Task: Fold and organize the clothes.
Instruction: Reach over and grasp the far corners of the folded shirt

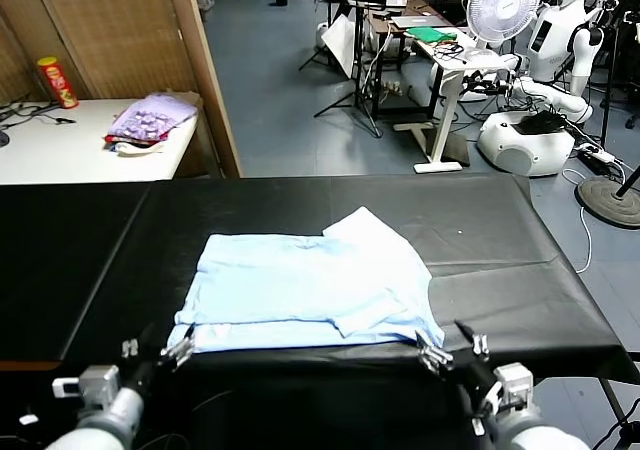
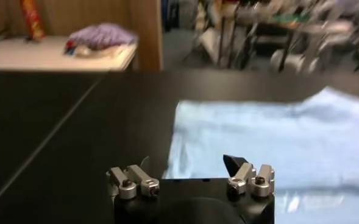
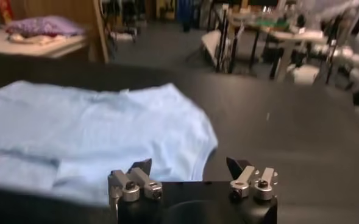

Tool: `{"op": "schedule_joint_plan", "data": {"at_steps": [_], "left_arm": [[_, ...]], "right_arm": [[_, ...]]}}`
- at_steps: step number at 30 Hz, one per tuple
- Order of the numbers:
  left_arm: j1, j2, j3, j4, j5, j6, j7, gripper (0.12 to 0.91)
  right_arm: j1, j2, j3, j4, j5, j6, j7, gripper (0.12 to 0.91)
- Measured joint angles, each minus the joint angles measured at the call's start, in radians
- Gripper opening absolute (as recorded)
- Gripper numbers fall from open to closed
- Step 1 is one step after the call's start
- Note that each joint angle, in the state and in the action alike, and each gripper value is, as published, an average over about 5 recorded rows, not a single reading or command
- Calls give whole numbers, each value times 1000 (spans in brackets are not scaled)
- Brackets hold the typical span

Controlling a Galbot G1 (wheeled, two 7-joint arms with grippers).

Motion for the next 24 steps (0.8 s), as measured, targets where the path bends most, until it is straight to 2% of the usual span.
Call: {"op": "schedule_joint_plan", "data": {"at_steps": [3,7,16,24], "left_arm": [[-123,8,34,63,-55,63,2,798],[-304,13,83,179,-110,127,39,798],[-642,6,242,476,-115,162,94,798],[-811,-19,344,682,-131,206,150,798]], "right_arm": [[139,7,-61,-114,11,7,12,798],[297,27,-135,-275,13,30,21,798],[556,120,-260,-616,11,42,3,798],[688,217,-297,-837,-48,17,-53,798]]}}
